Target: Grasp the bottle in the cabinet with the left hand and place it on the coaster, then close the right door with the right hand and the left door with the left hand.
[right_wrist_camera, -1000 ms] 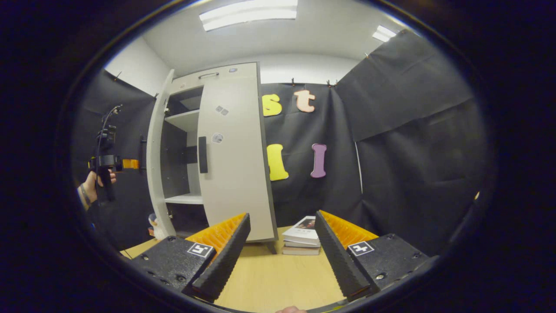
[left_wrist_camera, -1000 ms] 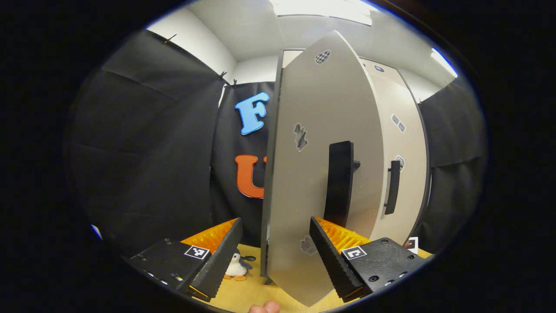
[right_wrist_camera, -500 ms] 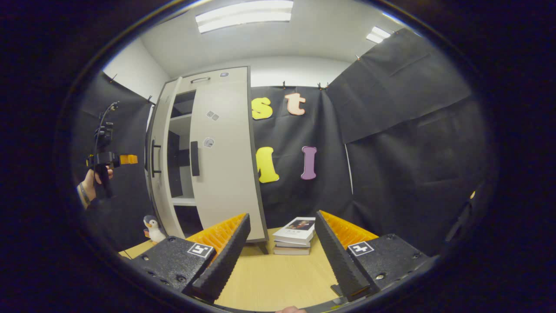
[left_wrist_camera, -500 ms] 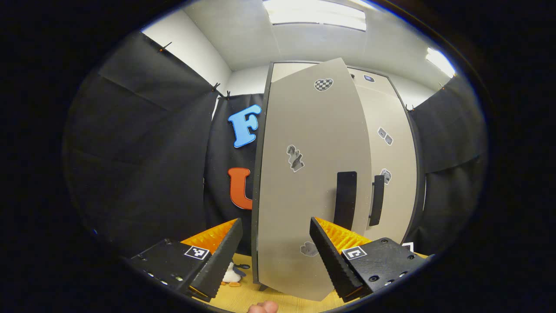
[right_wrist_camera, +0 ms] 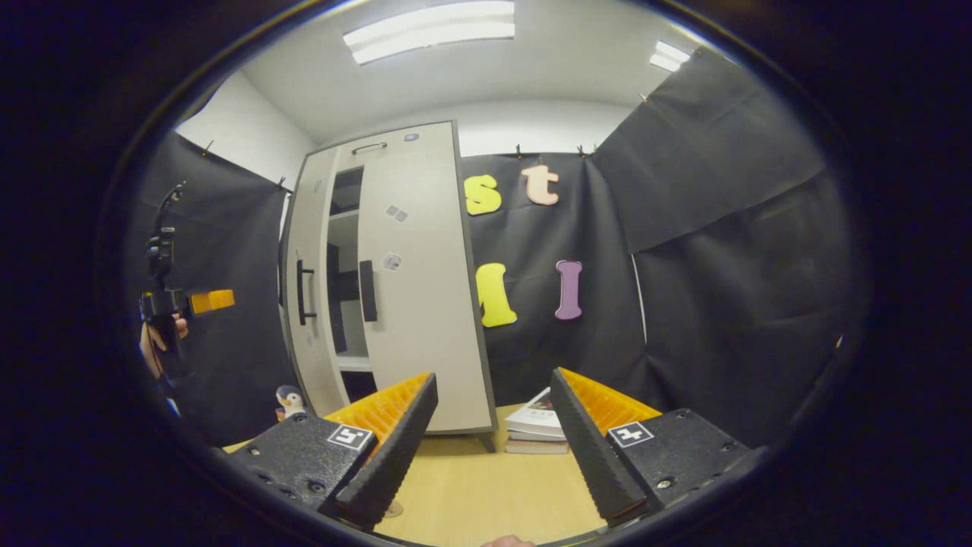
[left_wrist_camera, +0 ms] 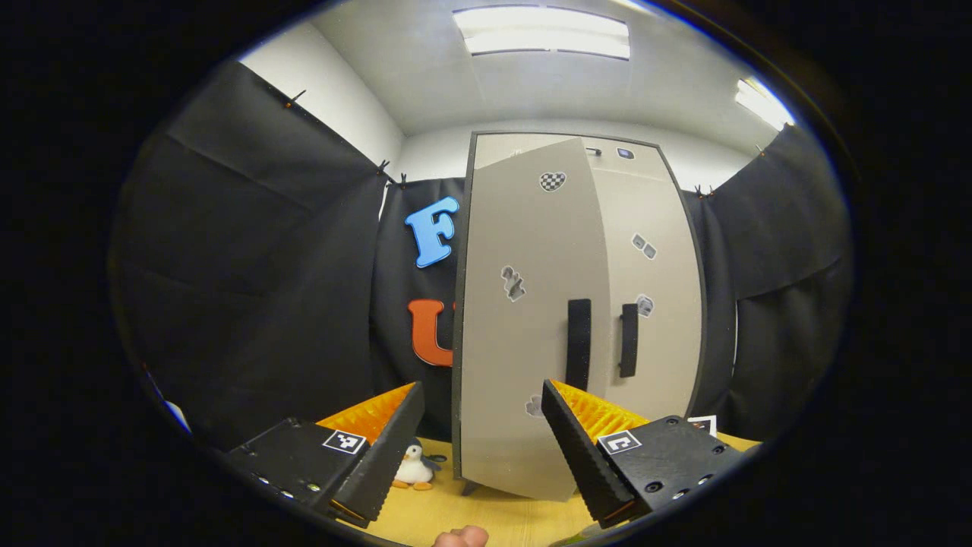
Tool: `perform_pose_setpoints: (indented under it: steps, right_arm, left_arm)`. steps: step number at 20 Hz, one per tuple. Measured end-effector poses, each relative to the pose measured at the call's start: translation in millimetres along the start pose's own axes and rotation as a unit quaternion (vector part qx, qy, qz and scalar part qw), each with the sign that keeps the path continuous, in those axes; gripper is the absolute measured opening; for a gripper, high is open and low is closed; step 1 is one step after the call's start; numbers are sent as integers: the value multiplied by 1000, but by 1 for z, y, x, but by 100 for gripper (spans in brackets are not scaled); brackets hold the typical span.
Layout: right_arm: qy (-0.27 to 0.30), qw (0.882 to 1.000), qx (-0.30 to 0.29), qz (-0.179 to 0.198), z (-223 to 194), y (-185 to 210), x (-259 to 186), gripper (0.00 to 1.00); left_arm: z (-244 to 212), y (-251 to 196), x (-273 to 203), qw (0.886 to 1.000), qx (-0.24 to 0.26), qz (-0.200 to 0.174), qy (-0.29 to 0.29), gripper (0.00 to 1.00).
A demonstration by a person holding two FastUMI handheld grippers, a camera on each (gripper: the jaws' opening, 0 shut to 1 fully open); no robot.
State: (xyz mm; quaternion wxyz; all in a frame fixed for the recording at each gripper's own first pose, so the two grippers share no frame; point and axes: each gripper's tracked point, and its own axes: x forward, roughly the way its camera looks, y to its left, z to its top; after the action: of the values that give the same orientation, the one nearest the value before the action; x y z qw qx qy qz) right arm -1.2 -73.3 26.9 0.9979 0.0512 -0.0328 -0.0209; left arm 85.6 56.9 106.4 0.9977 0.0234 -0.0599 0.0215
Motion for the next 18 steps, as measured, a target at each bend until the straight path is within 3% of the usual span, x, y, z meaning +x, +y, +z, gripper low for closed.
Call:
perform_pose_setpoints:
  steps: [1,5,7,9,14,16,18]
  right_arm:
    - [0,1000,-1,6,3,5,3,94]
    - [-1,1000,-8,27,2,26,10,98]
    - [7,999,-9,39,-7,37,11,98]
    - [17,999,-15,47,-16,44,9,98]
    - [34,997,-37,51,-32,48,2,98]
    - [40,997,-36,54,-34,50,3,98]
    - [39,997,-30,56,-33,52,7,98]
  left_arm:
    - [-9,-5,-10,1000,-8,-1,5,95]
    - [-53,-24,-40,999,-35,6,21,99]
    - [-68,-27,-52,999,-29,18,21,95]
    - [-84,-34,-65,999,-22,24,21,99]
    - [-98,-56,-91,1000,-3,15,18,95]
    - [-98,-63,-95,1000,-7,6,21,99]
    - [-97,-61,-96,1000,-1,5,22,95]
